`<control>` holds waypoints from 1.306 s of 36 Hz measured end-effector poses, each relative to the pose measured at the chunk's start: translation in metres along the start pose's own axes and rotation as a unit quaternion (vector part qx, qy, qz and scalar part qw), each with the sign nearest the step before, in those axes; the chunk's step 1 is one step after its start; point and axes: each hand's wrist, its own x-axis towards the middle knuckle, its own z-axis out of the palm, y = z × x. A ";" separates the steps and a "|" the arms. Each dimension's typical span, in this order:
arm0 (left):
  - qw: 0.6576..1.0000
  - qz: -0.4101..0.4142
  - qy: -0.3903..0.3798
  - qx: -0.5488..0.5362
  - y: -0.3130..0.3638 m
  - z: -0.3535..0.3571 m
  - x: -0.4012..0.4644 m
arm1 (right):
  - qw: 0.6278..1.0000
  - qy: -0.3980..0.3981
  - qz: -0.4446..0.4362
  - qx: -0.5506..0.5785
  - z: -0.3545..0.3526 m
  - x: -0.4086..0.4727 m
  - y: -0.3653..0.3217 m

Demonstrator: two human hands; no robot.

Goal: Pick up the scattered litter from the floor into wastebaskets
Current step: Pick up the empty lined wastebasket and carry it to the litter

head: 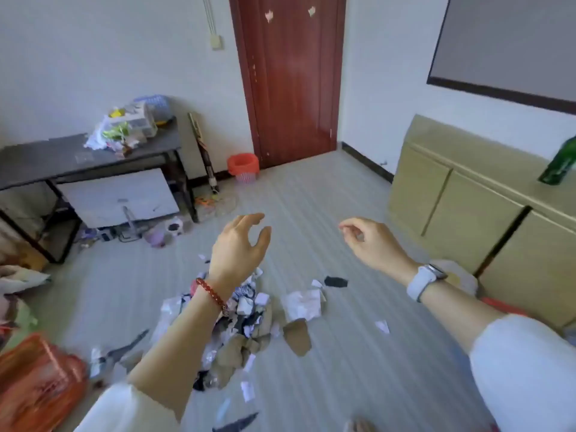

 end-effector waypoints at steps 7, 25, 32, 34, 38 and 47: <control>0.986 -0.103 -0.122 -0.048 -0.022 0.164 0.052 | 0.989 -0.059 0.133 -0.001 0.029 0.025 0.152; 0.962 -0.179 -0.200 -0.054 -0.021 0.370 0.379 | 0.961 -0.143 0.236 0.036 0.008 0.345 0.339; 0.969 -0.196 -0.143 -0.053 -0.076 0.414 0.530 | 0.965 -0.166 0.202 0.018 0.031 0.513 0.389; 0.967 -0.211 -0.128 -0.061 -0.096 0.432 0.579 | 0.965 -0.171 0.197 0.015 0.040 0.570 0.407; 0.959 -0.240 -0.127 -0.080 -0.127 0.467 0.685 | 0.963 -0.184 0.199 -0.004 0.053 0.683 0.437; 0.959 -0.241 -0.119 -0.089 -0.157 0.508 0.891 | 0.964 -0.204 0.171 -0.012 0.066 0.905 0.461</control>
